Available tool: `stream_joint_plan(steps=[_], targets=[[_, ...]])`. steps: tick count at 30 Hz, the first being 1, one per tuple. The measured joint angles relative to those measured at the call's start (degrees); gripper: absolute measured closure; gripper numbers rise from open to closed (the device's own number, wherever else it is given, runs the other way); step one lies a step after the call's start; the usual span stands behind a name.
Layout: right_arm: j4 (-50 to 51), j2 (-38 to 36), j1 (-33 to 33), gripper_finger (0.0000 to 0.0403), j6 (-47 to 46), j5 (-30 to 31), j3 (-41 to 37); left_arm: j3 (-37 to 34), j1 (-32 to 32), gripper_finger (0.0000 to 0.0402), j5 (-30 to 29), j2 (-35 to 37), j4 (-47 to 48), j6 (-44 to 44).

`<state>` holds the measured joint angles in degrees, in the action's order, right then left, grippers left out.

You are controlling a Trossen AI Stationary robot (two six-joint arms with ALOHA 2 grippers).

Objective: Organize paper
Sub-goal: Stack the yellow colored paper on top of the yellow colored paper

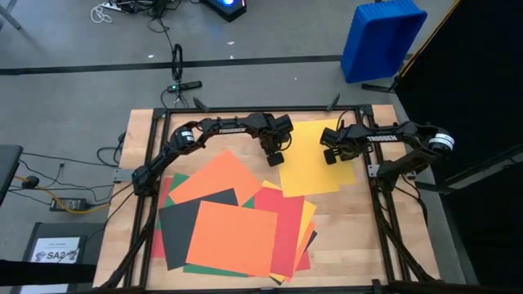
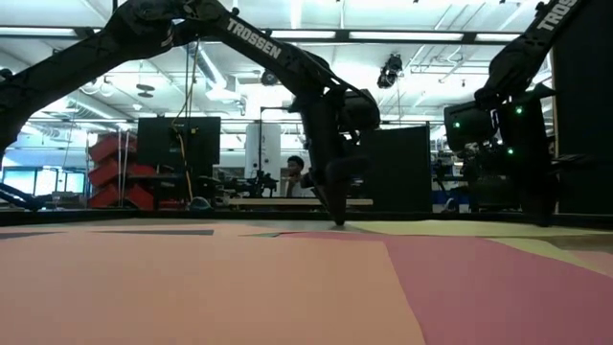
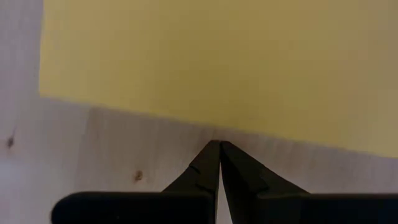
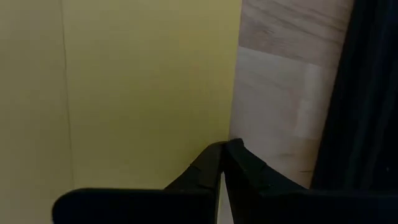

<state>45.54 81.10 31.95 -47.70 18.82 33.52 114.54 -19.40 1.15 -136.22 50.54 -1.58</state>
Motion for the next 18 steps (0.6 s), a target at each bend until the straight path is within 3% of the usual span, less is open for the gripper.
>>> stream_joint_plan(steps=[18], targets=[[-1.27, -0.77, -2.71, 0.0403, -0.09, -4.71, 0.11, 0.09, 0.17, 0.0402, 2.41, -0.20, -7.64, 1.59]])
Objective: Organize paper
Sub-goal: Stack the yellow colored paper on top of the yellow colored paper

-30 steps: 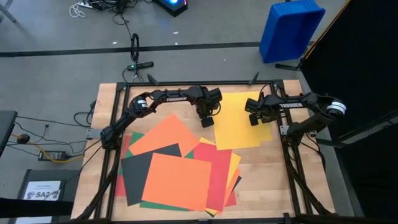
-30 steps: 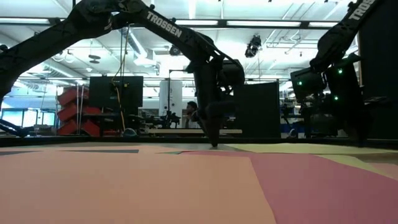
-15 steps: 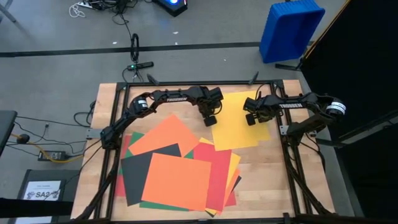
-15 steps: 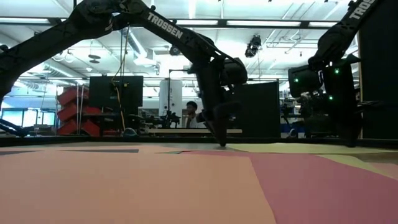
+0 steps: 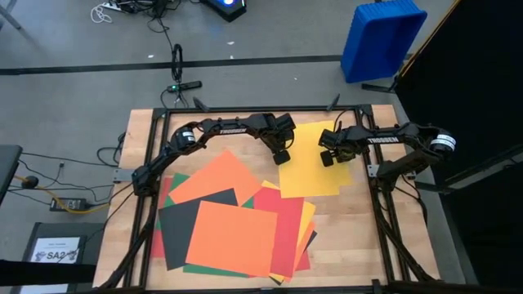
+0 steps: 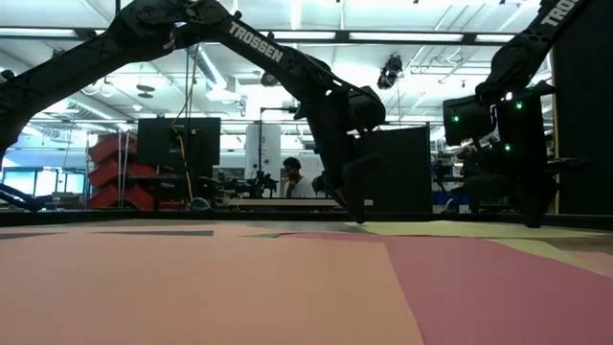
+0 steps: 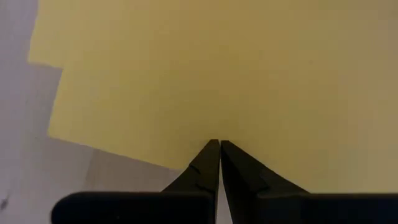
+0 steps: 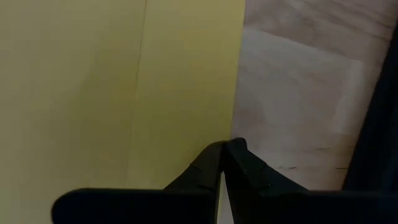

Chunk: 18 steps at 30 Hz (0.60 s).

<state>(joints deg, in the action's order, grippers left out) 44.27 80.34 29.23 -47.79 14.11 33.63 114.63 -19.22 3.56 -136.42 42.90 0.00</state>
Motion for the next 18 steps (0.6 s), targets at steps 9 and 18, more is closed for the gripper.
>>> stream_joint_plan(steps=[9, 18], targets=[[1.24, -2.80, -0.06, 0.0403, -0.22, 0.82, -0.28, 0.00, -0.29, 0.0402, 0.98, 3.59, 7.13, -1.83], [7.63, -10.86, -3.16, 0.0403, -4.53, 1.30, -0.26, -2.23, 3.00, 0.0402, 1.18, 3.98, 13.18, -2.79]])
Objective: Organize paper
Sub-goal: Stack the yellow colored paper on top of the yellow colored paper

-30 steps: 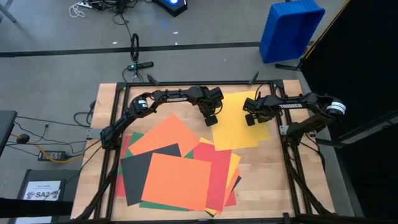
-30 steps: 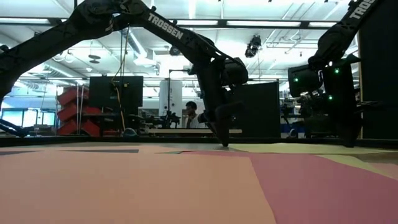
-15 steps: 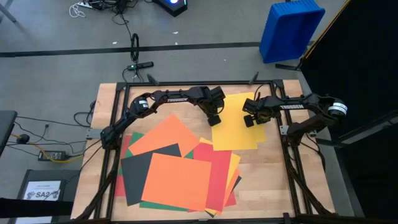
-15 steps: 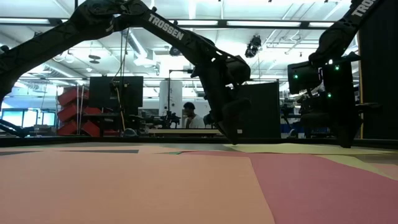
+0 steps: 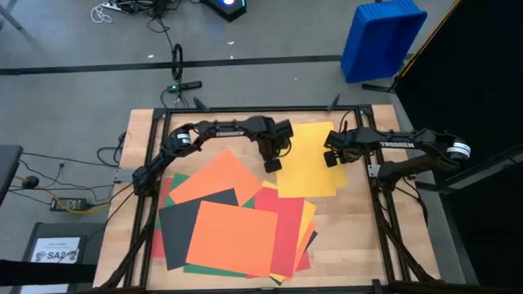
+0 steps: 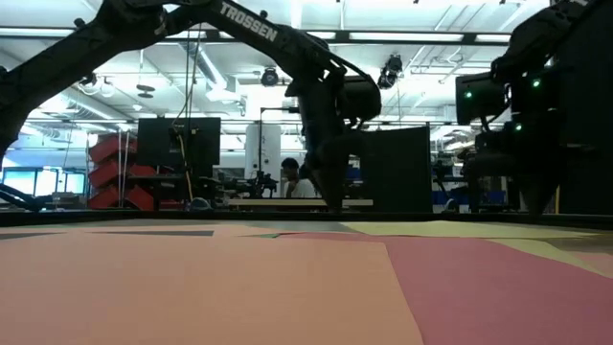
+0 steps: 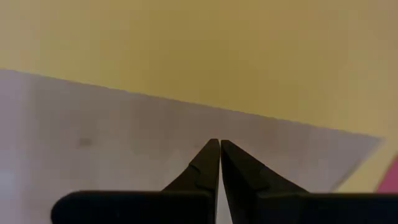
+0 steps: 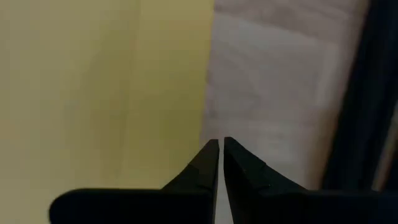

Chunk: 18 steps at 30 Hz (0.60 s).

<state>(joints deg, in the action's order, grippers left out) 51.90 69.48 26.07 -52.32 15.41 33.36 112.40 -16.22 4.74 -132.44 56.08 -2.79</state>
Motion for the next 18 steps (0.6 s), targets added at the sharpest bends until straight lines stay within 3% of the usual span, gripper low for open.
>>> stream_joint_plan(steps=[10, 18], targets=[[4.51, 2.89, -8.72, 0.0403, -9.43, -3.56, 0.05, -3.92, 3.07, 0.0402, 0.46, -0.05, -4.84, 0.45], [3.06, 9.25, -10.02, 0.0403, -10.57, -3.95, 0.08, -3.98, 4.75, 0.0402, 1.46, -0.09, -10.40, 0.89]])
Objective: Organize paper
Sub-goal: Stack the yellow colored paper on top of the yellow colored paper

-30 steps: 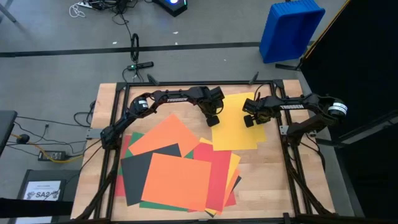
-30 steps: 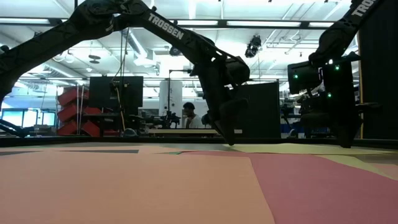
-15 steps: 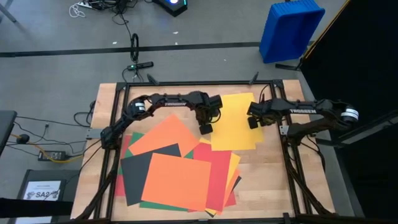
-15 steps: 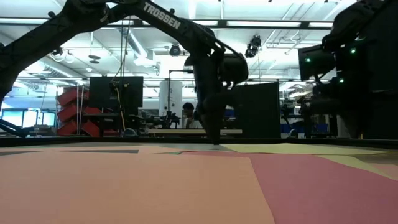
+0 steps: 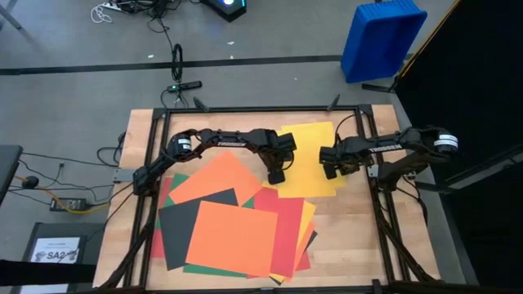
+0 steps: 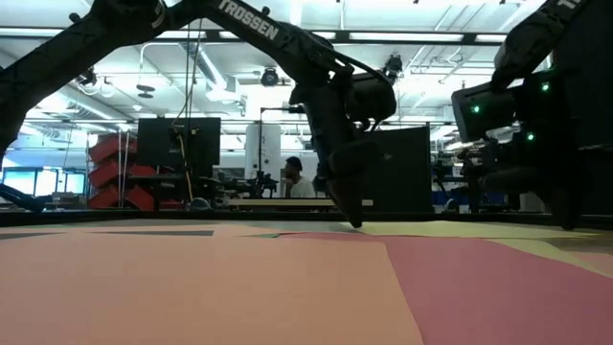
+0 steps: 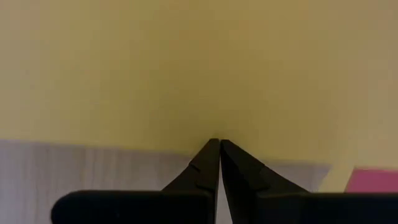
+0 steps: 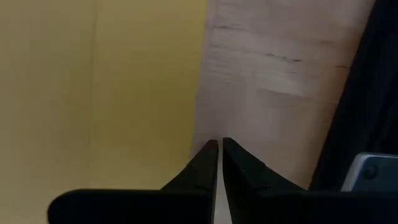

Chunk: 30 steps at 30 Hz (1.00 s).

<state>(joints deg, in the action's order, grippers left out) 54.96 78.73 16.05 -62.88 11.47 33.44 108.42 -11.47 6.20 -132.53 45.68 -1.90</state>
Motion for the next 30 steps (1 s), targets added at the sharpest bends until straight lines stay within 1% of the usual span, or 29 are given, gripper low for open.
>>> stream_joint_plan(steps=[5, 15, 20, 24, 30], targets=[[-2.94, 2.21, -0.18, 0.0403, 1.79, -0.81, 0.21, -0.02, -0.02, 0.0402, 0.10, -0.07, -2.15, 0.87], [-3.40, 2.20, -0.35, 0.0403, 1.80, -1.42, 0.08, 0.01, -0.20, 0.0402, 0.07, -0.07, -7.24, 0.61], [-3.02, 2.22, -0.35, 0.0403, 1.45, -1.38, 0.14, 2.47, -1.52, 0.0402, -0.31, 0.16, -0.93, 0.05], [-3.20, 2.22, -0.35, 0.0403, 1.51, -1.38, 0.12, 2.69, -1.81, 0.0402, -0.50, 0.01, 5.30, -0.79], [-3.26, 2.24, -0.36, 0.0403, 1.89, -1.43, 0.12, 2.92, -1.52, 0.0402, 0.53, -3.05, 5.14, -0.89]])
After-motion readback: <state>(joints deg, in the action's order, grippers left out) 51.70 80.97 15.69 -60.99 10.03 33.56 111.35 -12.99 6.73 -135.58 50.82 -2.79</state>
